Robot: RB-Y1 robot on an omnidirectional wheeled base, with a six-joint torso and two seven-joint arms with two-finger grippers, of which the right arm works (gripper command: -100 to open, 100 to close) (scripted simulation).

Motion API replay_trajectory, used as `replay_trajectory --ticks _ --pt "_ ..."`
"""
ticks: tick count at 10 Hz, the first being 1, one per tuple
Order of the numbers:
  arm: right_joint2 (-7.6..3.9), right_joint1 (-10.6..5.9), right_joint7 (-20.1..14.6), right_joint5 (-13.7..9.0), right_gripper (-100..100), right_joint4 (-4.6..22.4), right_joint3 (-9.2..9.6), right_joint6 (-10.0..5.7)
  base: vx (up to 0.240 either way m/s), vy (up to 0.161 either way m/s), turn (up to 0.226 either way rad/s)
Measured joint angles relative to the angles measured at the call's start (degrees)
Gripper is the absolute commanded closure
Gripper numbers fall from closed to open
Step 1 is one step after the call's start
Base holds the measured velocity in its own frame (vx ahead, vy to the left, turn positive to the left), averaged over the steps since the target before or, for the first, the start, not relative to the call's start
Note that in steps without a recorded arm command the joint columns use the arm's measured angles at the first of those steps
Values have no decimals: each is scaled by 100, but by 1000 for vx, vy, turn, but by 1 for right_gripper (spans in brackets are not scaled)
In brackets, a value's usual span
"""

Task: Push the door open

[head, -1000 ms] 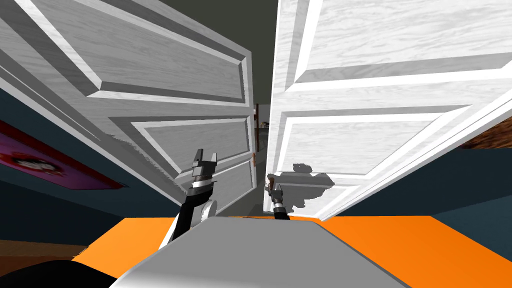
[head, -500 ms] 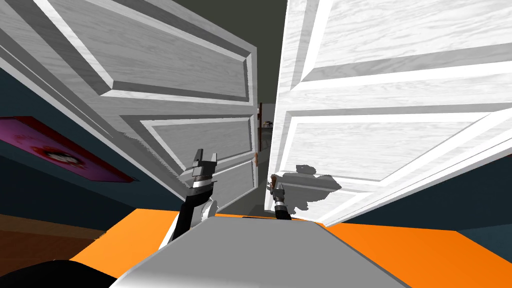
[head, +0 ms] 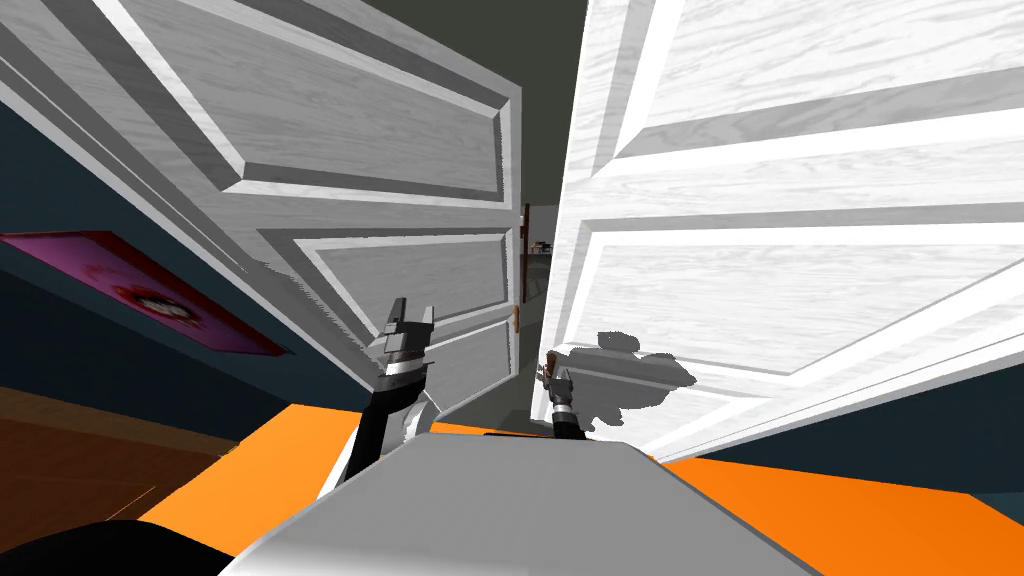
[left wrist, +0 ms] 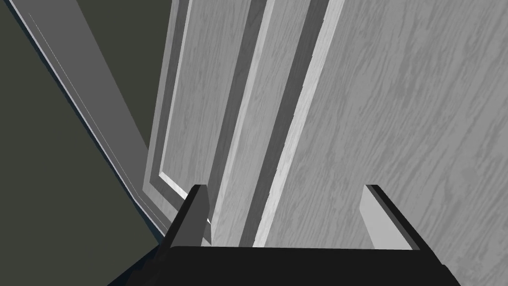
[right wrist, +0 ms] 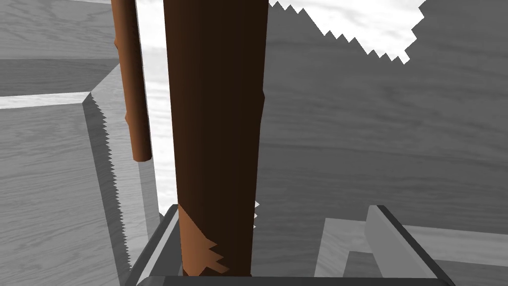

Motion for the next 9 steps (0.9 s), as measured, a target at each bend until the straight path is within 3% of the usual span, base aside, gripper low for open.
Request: replay_trajectory --ticks 3,6,7,9 --pt "74 -81 -31 -6 100 196 -30 -134 6 -12 52" --pt "56 -61 25 -29 100 82 -63 -53 8 0 36" --pt "109 -232 -38 -51 100 370 -122 -176 17 -13 84" --pt "42 -34 88 -97 100 -8 -173 -19 6 2 -2"
